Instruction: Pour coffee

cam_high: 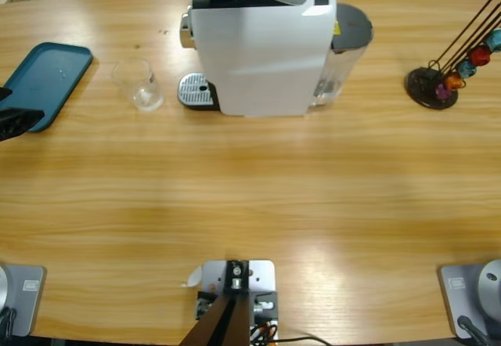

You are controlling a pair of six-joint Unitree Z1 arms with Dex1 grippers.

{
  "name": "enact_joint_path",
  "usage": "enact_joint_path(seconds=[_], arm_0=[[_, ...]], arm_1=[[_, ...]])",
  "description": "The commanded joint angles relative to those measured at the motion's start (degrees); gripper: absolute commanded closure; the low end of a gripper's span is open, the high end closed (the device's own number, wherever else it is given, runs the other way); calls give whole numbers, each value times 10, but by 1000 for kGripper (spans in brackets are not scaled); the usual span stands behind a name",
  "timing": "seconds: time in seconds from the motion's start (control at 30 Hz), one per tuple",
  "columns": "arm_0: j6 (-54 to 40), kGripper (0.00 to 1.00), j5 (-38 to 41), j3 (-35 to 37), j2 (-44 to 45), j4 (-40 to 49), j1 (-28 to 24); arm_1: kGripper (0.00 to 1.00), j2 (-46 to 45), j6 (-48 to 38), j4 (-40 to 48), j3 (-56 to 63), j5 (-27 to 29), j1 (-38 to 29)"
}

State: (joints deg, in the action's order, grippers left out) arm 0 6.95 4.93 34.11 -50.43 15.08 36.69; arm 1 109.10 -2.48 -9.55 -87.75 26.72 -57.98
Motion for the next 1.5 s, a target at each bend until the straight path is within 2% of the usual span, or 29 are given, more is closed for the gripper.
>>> enact_joint_path(seconds=[0.03, 0.47, 0.8, 0.87, 0.97, 1.0, 1.03, 1.07, 1.1, 1.13, 1.17, 1.23, 1.27, 1.37, 1.5], arm_0=[[-6, 41, 8, -18, -3, -6, 4], [-6, 41, 11, -18, -6, -5, 4], [-6, 32, 12, -17, -15, -5, 4], [-6, 32, 9, -17, -19, -6, 4], [-6, 27, 1, -15, -38, -8, 4], [-8, 29, -1, -13, -40, -8, 4], [-11, 36, -6, -12, -37, -8, 4], [-12, 45, -15, -11, -37, -8, 4], [-17, 46, -24, -10, -37, -8, 4], [-22, 44, -32, -11, -35, -14, 4], [-22, 41, -40, -14, -37, -25, 4], [-25, 41, -59, -15, -59, -52, 4], [-27, 41, -71, -14, -78, -69, 4], [-26, 32, -82, -14, -141, -136, 4], [-13, 35, -81, -13, -235, -206, 4]], arm_1=[[1000, 84, -15, 19, 34, -19, -22], [1000, 86, -51, 79, 120, -19, -22], [1000, 84, -59, 96, 142, -17, -22], [1000, 67, -56, 96, 144, -13, -22], [1000, -12, -32, 81, 147, -16, -22], [1000, -48, -31, 56, 144, -36, -22], [1000, -83, -25, 23, 139, -80, -19], [731, -116, -19, -9, 136, -117, -11], [413, -146, -18, -40, 135, -131, -8], [263, -175, -17, -75, 135, -132, -8], [155, -202, -15, -111, 137, -132, -8], [26, -266, -15, -172, 162, -129, -7], [3, -295, -16, -186, 185, -127, -8], [0, -366, -30, -202, 259, -127, -7], [0, -417, -39, -203, 336, -130, -8]])
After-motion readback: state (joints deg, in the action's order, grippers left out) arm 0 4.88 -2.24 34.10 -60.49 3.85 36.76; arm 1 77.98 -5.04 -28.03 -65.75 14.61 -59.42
